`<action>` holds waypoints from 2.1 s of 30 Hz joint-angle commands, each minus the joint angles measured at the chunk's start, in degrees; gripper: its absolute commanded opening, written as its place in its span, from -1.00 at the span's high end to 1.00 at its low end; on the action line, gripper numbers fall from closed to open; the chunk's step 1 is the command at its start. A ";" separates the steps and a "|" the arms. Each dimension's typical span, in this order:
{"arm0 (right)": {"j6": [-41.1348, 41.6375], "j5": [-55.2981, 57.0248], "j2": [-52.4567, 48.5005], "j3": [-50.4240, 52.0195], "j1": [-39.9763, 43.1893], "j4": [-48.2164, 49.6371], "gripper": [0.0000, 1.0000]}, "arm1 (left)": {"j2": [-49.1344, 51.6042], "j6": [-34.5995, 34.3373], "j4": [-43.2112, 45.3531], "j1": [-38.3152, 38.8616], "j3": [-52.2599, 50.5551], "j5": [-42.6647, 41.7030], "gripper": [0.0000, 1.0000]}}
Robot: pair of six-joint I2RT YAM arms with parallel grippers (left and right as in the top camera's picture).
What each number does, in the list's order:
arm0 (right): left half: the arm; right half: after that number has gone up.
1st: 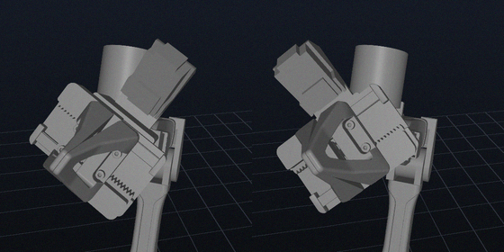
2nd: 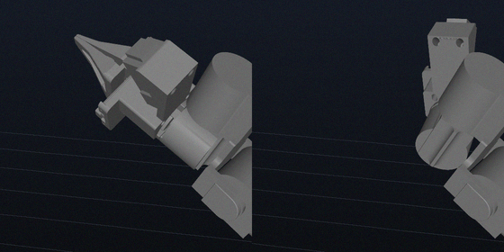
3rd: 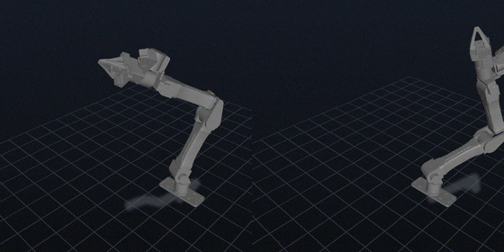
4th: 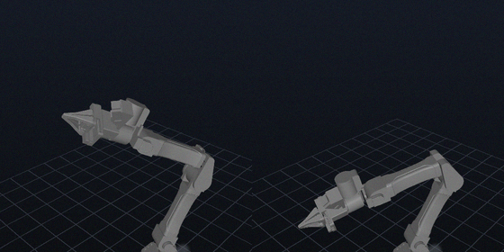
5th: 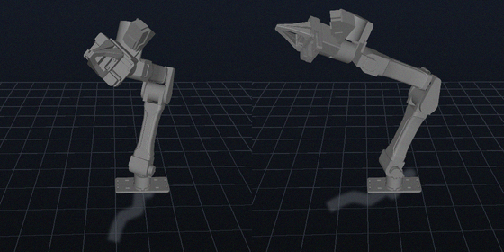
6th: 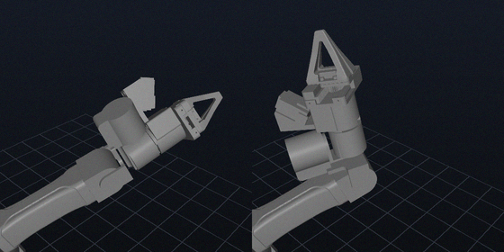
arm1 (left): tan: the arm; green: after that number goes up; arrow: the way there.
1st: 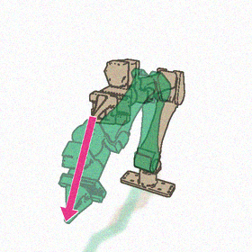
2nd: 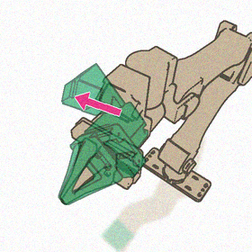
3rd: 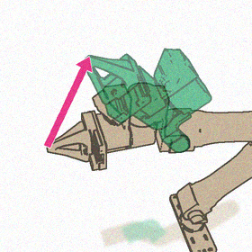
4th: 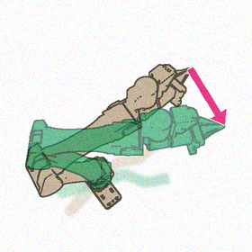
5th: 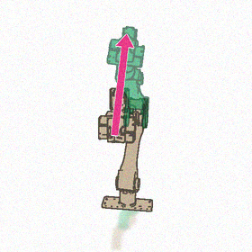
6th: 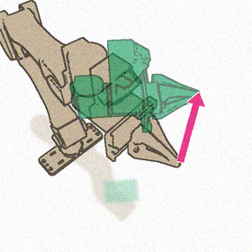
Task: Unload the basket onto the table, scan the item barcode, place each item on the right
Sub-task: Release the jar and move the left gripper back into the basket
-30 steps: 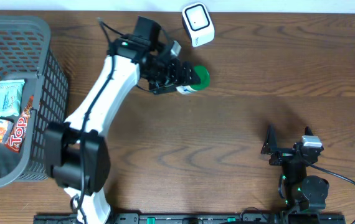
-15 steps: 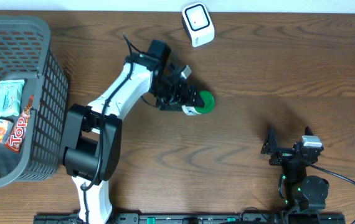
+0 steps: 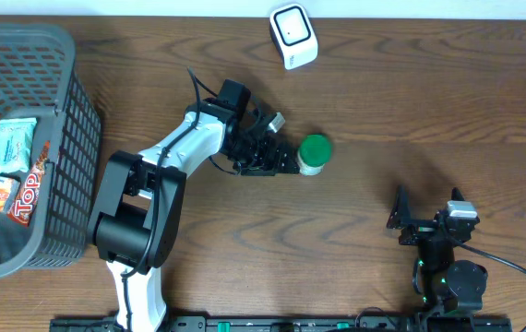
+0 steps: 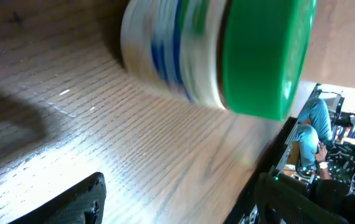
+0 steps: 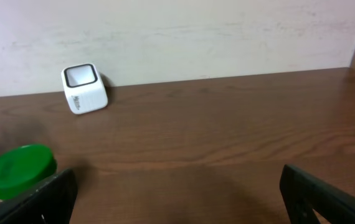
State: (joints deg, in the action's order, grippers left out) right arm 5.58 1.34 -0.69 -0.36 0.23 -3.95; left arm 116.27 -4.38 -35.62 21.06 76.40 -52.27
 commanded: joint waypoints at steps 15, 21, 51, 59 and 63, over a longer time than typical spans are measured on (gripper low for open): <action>-0.55 0.48 0.35 0.04 -0.59 -0.17 -0.98 | -7.13 -0.83 -3.23 -0.13 6.16 13.92 -0.95; -0.52 0.48 0.35 0.04 -0.59 -0.17 -0.98 | -19.89 -2.14 -5.20 -0.13 10.27 28.83 -0.96; -0.52 0.48 0.35 0.04 -0.59 -0.17 -0.98 | -57.94 -1.66 1.46 -9.14 16.15 84.91 -0.95; -0.55 0.48 0.35 0.04 -0.59 -0.17 -0.98 | -57.92 -1.66 1.42 -22.60 19.41 84.94 -0.96; -0.52 0.48 0.35 0.04 -0.59 -0.17 -0.98 | -57.51 -1.68 -0.35 -30.08 19.47 84.91 -0.96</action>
State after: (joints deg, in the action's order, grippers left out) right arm 5.58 1.34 -0.67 -0.36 0.23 -3.95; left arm 58.43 -6.15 -34.89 -4.67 94.61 31.73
